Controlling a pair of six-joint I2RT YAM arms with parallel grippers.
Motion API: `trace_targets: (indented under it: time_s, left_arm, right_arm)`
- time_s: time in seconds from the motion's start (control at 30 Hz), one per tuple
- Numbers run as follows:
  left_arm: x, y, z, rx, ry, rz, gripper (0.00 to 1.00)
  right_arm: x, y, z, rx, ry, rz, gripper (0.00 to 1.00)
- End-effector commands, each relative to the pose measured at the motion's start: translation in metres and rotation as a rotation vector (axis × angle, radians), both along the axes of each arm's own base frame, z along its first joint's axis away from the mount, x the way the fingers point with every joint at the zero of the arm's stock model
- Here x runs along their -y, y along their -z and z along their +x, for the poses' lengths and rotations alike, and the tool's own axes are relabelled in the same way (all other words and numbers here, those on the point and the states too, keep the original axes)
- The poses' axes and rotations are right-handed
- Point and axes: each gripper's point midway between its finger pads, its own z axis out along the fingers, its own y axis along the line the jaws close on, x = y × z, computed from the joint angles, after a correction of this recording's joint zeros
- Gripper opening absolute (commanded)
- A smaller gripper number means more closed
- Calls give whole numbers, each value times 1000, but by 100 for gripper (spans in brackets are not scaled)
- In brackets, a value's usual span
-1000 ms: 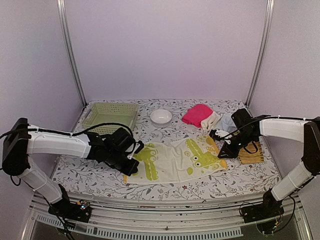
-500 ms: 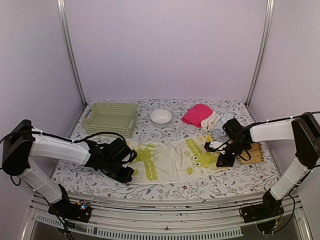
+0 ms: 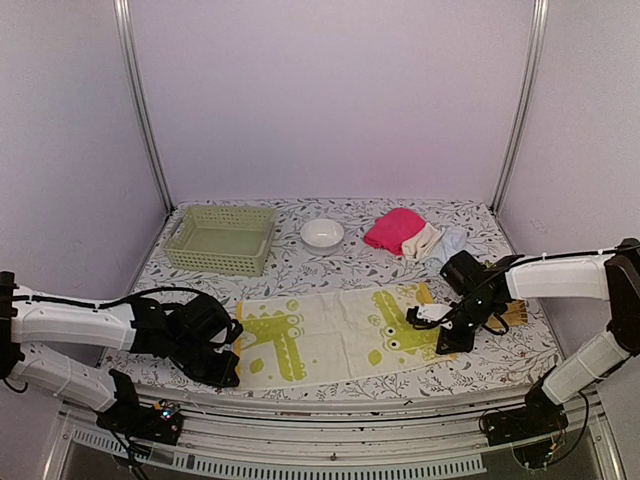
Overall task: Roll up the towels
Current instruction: Smooth out the towel at the center of the board.
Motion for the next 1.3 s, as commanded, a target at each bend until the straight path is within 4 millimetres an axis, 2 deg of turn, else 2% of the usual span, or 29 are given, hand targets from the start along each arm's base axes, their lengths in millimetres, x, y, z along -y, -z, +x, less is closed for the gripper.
trace_targets:
  time_s: [0.0,0.1,0.17,0.27,0.33,0.37,0.43,0.53,0.57,0.67,0.73,0.9,1.07,1.13,1.27]
  left_arm:
    - [-1,-38,12,45,-15,23,0]
    - [0,-62,38,110,-32,18,1]
    - [-2,-71,60,160,-54,17,2]
    - [-11,-72,96,225,-93,38,0]
    - [-15,-69,118,263,-115,51,0]
    - [-17,-67,128,275,-138,51,0]
    - [-17,-64,149,308,-179,35,0]
    - [-18,-53,173,350,-224,52,0]
    - [-20,-49,180,364,-236,65,0]
    - [-17,-38,189,367,-229,61,0]
    - [-18,-30,193,366,-220,75,0]
    - [-28,-14,206,358,-223,120,0]
    - [-33,-5,214,365,-238,137,0]
    - [-33,-1,218,370,-229,144,0]
    - [-27,4,232,381,-201,165,0]
  right_arm:
    - [-7,-29,-17,-59,-34,54,27]
    - [-23,-58,-4,-17,-53,132,31]
    - [-30,-72,12,19,-45,169,33]
    - [-25,-85,61,81,52,203,34]
    - [-18,-86,101,121,144,209,31]
    - [-14,-79,119,122,193,194,28]
    - [-11,-76,147,149,260,193,24]
    - [-8,-53,165,156,300,165,20]
    - [-11,-54,175,169,300,173,20]
    - [-13,-36,185,161,297,157,20]
    - [-11,-24,189,158,305,134,16]
    - [6,-2,195,167,343,50,15]
    - [20,8,182,149,366,-8,16]
    - [26,14,170,123,372,-31,16]
    - [33,20,160,99,391,-64,16]
